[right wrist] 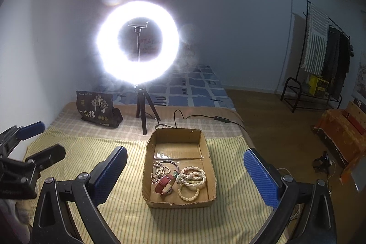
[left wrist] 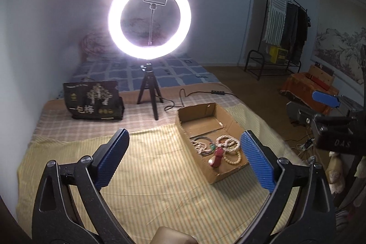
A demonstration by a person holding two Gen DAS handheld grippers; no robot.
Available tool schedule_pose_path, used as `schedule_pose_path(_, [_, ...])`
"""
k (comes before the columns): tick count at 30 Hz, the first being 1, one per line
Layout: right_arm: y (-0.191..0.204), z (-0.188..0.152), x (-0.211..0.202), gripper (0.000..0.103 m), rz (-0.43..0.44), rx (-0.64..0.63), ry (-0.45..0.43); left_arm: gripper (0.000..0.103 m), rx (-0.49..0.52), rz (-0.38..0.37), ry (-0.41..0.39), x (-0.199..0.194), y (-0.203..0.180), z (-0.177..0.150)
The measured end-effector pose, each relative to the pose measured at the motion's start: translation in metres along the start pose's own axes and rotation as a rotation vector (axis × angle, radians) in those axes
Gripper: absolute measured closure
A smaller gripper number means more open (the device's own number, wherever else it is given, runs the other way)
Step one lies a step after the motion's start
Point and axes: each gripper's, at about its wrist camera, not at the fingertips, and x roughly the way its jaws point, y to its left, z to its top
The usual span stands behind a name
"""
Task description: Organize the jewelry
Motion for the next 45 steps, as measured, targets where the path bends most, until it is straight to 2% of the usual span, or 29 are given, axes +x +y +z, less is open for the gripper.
schedule_pose_path(4, [0.007, -0.006, 0.004, 0.0, -0.004, 0.001, -0.009, 0.003, 0.006, 0.016, -0.016, -0.006, 0.002, -0.01])
schedule_pose_path(9, [0.009, -0.015, 0.01, 0.0, -0.008, 0.028, -0.026, 0.003, 0.041, 0.041, 0.011, -0.001, 0.002, -0.018])
schedule_pose_path(15, [0.014, -0.021, 0.015, 0.0, 0.001, 0.005, -0.03, 0.002, 0.062, 0.05, 0.02, -0.001, 0.002, -0.026])
schedule_pose_path(30, [0.014, -0.028, 0.008, 0.0, -0.001, 0.032, -0.06, 0.0, 0.035, 0.089, 0.001, -0.013, 0.008, -0.03])
schedule_pose_path(45, [0.014, -0.03, 0.011, 0.0, -0.02, 0.024, -0.057, 0.0, 0.02, 0.095, -0.01, -0.016, 0.012, -0.031])
